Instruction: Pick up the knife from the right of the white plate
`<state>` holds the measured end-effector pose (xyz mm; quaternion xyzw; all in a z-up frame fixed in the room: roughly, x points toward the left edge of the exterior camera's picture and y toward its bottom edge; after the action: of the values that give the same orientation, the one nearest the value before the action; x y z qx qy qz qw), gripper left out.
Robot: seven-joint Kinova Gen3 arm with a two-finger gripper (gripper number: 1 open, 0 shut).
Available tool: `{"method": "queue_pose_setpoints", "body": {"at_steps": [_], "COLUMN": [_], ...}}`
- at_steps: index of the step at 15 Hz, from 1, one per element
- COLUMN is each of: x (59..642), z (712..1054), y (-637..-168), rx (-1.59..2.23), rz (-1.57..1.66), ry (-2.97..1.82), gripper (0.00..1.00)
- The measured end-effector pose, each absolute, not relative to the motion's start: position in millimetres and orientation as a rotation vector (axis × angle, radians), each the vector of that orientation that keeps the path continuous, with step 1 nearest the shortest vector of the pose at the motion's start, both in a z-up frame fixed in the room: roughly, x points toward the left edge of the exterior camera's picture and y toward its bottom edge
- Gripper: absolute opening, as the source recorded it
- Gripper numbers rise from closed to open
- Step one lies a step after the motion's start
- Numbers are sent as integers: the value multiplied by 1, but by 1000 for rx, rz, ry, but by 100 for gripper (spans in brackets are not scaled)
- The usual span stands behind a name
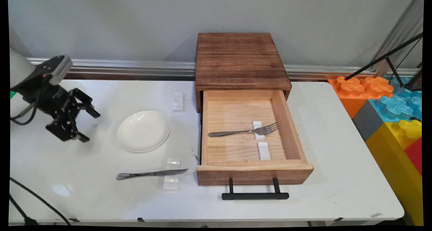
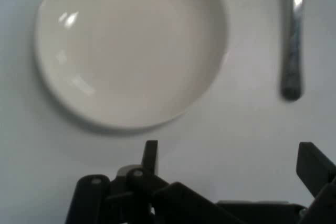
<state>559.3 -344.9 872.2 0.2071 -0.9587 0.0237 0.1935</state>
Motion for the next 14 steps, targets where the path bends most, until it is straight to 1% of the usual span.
{"method": "queue_pose_setpoints", "body": {"at_steps": [7,14], "x": [511,479], "z": [855,820], "y": [-313,-300], "rx": [559,537], "rz": [-6,-17], "ry": [-2610,-2569], "gripper": [100,100]}}
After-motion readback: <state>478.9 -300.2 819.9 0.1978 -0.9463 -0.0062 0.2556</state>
